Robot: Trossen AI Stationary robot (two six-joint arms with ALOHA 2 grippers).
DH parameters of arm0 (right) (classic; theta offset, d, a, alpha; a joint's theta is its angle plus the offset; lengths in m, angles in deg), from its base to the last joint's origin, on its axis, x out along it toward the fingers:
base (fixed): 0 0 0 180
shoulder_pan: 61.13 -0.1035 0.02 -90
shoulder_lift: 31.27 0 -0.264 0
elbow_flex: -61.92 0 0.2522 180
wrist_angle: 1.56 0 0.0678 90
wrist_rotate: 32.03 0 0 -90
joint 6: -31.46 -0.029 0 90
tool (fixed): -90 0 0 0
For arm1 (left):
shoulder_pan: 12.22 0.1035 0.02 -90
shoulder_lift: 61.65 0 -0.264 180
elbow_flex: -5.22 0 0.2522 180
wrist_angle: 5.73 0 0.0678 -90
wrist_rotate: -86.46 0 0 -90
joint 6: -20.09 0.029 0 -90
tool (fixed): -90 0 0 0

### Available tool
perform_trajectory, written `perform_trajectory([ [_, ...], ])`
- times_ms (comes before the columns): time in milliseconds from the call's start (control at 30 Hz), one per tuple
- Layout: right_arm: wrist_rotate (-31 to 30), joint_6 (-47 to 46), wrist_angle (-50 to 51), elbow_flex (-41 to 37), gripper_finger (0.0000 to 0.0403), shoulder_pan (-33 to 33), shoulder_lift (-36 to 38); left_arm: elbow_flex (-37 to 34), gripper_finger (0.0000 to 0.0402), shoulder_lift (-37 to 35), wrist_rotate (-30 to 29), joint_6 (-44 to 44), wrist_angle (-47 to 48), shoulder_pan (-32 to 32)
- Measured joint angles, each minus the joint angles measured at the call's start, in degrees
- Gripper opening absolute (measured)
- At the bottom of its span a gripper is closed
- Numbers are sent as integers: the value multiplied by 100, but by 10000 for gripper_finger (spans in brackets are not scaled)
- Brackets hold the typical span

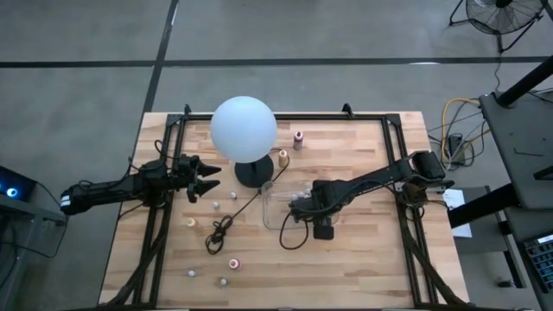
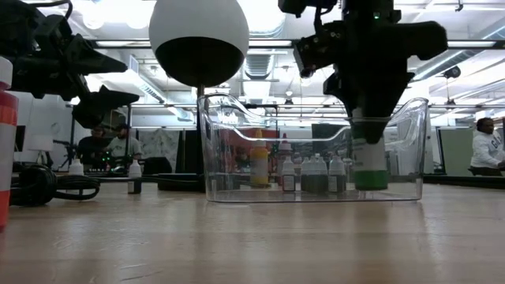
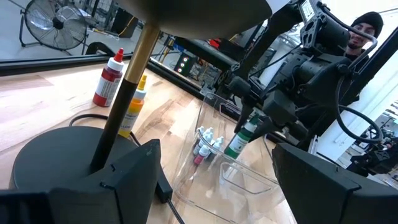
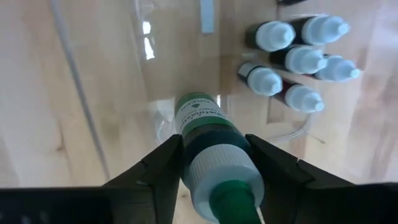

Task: Pick & Place food coloring
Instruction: Put the large green food coloring bottle into the transparent bin, then put the large red food coloring bottle into the transparent bin

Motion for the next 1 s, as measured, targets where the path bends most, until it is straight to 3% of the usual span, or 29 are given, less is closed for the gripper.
perform_trajectory([
  [533, 347, -120, -1, 12, 217, -5, 120, 0, 279, 0, 1, 0, 0, 0],
  [1000, 171, -199, 192, 328, 249, 61, 1182, 0, 279, -1, 1, 0, 0, 0],
])
